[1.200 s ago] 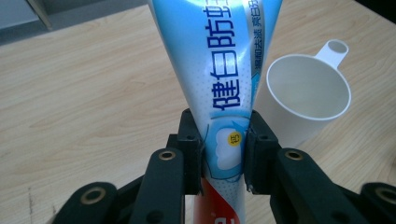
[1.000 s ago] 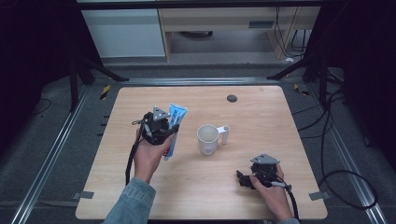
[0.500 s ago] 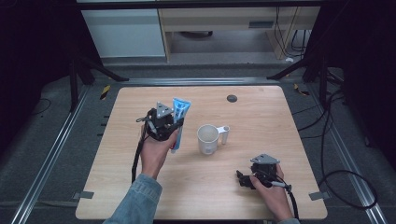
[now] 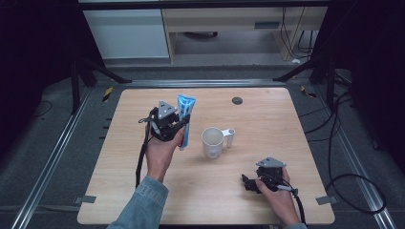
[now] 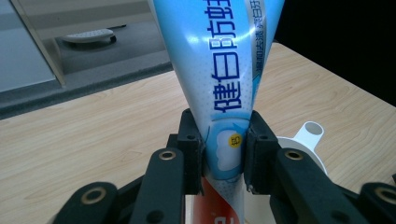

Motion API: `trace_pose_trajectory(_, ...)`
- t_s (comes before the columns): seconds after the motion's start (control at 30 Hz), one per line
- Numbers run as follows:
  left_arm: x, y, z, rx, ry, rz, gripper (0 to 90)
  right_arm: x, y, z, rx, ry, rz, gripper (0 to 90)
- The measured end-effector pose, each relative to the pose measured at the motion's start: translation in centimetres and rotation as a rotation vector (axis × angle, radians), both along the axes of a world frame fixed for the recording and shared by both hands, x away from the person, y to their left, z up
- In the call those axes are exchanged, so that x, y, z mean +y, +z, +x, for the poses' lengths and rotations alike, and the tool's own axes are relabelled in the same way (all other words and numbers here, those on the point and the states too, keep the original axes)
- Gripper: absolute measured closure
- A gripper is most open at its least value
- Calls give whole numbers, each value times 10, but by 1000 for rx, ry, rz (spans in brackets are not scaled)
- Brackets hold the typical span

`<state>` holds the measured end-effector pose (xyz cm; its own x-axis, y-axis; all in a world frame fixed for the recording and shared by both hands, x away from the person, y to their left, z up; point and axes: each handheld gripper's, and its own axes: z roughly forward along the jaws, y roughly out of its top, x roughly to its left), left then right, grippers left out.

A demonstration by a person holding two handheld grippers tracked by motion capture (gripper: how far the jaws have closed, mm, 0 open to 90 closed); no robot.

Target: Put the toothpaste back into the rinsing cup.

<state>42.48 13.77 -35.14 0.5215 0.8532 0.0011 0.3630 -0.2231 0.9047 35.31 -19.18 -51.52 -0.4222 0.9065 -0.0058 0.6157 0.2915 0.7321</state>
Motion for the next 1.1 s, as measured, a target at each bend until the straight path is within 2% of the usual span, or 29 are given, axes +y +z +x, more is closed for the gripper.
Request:
trace_pose_trajectory(0.23,-7,3,-8,-7,13,-21,718,0,0,0,0,0,0,44)
trace_pose_trajectory(0.43,-17,5,-24,-45,84,-35,718,0,0,0,0,-1,1,43)
trace_pose_trajectory(0.6,-26,1,-32,-62,121,-67,718,0,0,0,0,-1,1,44)
trace_pose_trajectory(0.77,-32,-2,-37,-72,131,-84,717,0,0,0,0,0,-1,44)
trace_pose_trajectory(0.9,-36,-2,-41,-96,149,-90,718,0,0,0,0,-1,-1,43)
trace_pose_trajectory(1.1,-43,-1,-45,-109,150,-111,717,0,0,0,0,0,-1,43)
